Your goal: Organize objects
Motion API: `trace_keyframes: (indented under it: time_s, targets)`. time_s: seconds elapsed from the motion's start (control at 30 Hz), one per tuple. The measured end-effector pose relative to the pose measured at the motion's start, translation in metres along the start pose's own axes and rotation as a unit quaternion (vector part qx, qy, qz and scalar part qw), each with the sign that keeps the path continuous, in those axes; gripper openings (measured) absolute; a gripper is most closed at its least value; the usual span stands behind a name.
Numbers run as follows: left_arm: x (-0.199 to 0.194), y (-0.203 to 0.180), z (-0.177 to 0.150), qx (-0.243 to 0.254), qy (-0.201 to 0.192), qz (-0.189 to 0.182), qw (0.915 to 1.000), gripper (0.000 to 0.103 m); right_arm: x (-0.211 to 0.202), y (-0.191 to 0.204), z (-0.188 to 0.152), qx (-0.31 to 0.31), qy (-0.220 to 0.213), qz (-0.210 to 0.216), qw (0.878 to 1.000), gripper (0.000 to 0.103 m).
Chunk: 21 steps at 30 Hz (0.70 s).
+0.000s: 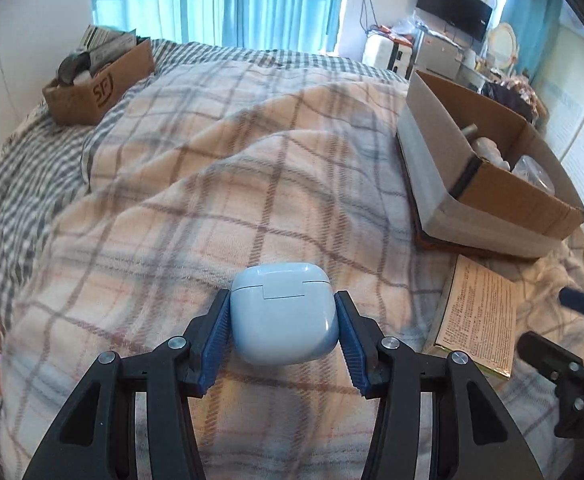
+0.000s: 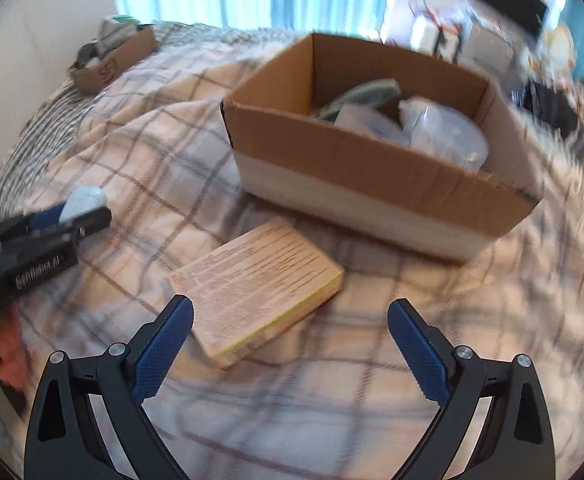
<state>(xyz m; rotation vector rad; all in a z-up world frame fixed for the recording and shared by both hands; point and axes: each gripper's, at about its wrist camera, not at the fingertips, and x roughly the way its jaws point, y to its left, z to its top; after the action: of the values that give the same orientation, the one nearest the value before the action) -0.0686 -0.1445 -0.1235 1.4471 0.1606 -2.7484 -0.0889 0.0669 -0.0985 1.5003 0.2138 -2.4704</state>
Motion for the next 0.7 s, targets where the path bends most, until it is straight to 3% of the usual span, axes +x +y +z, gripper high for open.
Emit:
trace_keyframes:
  time_s: [0.17, 0.3, 0.4, 0.5, 0.7]
  targets:
    - [0.007, 0.016, 0.003, -0.029, 0.004, -0.027, 0.9992, 0.052, 0.024, 0.025, 0.007, 0.066, 0.032, -0.009, 0.997, 0.098]
    - [0.014, 0.023, 0.003, -0.028, 0.002, -0.036, 0.999, 0.052, 0.041, 0.055, 0.011, 0.047, 0.019, -0.091, 0.995, 0.098]
    - [0.018, 0.021, 0.004, -0.013, -0.004, -0.034, 0.9993, 0.052, 0.054, 0.056, 0.009, 0.066, 0.023, -0.119, 0.991, 0.098]
    - [0.028, 0.023, 0.005, -0.011, -0.004, -0.043, 0.999, 0.052, 0.06, 0.055, 0.008, 0.065, 0.028, -0.134, 0.988, 0.099]
    - [0.038, 0.026, 0.006, -0.019, -0.002, -0.055, 0.9983, 0.052, 0.092, 0.05, 0.003, 0.073, 0.087, -0.136, 0.984, 0.101]
